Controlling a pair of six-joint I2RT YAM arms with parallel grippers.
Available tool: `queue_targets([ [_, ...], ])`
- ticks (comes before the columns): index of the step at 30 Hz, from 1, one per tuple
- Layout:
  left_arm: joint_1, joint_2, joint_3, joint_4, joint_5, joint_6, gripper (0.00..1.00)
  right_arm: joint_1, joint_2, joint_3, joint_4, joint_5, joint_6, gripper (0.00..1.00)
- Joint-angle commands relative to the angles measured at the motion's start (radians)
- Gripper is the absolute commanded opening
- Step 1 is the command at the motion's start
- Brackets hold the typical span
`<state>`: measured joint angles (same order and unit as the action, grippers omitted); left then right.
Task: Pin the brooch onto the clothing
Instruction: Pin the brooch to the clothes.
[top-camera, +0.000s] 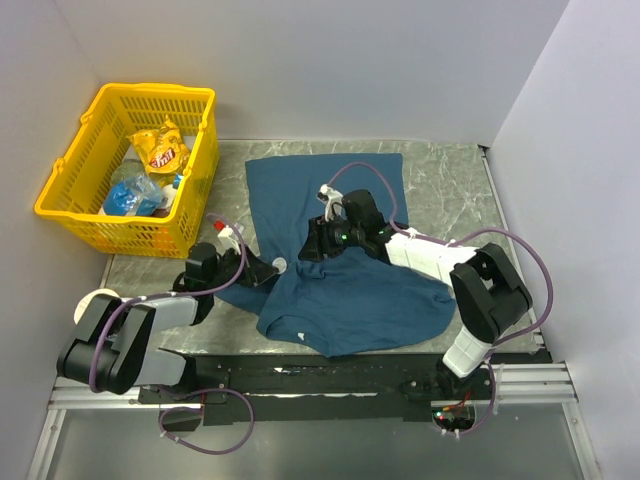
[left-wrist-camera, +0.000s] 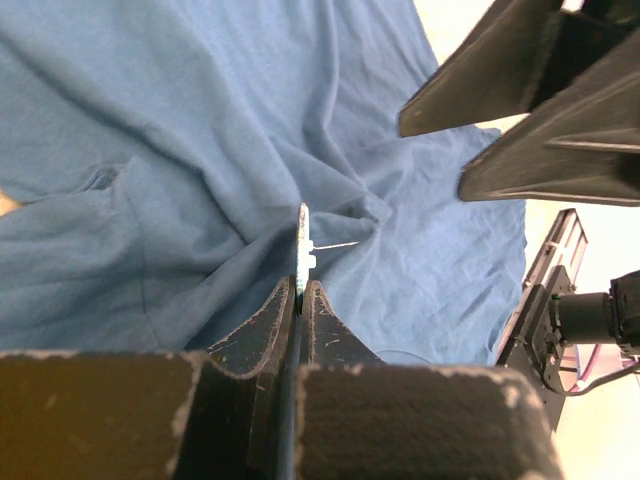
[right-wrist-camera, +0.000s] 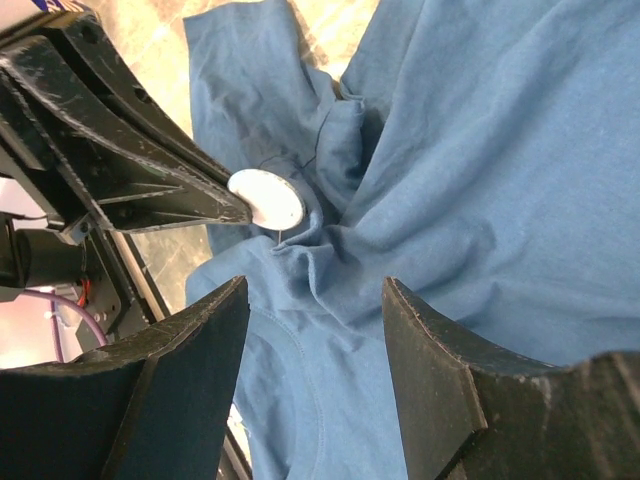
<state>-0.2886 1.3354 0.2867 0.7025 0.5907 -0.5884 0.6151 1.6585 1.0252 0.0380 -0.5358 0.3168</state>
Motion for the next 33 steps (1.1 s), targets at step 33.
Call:
queue_targets([
  [33,-0.032,0.029,0.028,0.157,0.015,-0.05,0.01,-0.012,0.004,-0.022,0.082,-0.041,-0.018,0.65],
])
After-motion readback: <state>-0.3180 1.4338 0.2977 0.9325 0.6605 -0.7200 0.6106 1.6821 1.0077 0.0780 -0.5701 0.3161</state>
